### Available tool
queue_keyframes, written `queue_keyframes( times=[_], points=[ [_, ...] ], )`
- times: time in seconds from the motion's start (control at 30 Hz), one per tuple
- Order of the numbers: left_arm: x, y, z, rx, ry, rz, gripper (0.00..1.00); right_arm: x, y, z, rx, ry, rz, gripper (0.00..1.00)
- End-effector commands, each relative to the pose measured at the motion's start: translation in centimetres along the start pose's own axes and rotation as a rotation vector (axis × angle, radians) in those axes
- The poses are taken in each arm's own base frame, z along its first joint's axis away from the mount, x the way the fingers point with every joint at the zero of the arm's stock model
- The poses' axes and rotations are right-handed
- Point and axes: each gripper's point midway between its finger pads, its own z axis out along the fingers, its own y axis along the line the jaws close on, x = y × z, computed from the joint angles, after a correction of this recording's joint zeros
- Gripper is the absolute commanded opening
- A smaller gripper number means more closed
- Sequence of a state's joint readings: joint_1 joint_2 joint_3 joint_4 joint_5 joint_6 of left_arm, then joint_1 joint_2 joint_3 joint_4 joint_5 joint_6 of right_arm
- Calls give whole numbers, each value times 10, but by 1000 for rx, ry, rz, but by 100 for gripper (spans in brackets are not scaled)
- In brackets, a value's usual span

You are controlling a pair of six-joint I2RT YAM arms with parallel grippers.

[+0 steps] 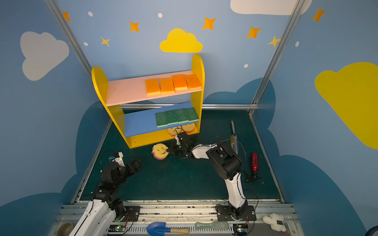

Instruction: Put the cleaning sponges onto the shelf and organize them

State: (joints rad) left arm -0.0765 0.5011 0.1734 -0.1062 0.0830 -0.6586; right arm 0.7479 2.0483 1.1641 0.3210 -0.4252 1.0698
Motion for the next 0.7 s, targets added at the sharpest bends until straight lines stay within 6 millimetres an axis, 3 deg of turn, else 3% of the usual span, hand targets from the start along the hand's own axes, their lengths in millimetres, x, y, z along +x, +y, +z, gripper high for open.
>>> queue_keyframes(
  times=[0.0,0.3,0.67],
  points=[
    [0,-3,1,26,-5,17,87,-27,25,-5,-45,-84,12,0],
    [1,-8,1,56,-1,18,87,-70,27,8,-40,-164,55,0],
    [3,-11,1,75,6,14,87,-91,19,26,-58,-209,101,0]
  ],
)
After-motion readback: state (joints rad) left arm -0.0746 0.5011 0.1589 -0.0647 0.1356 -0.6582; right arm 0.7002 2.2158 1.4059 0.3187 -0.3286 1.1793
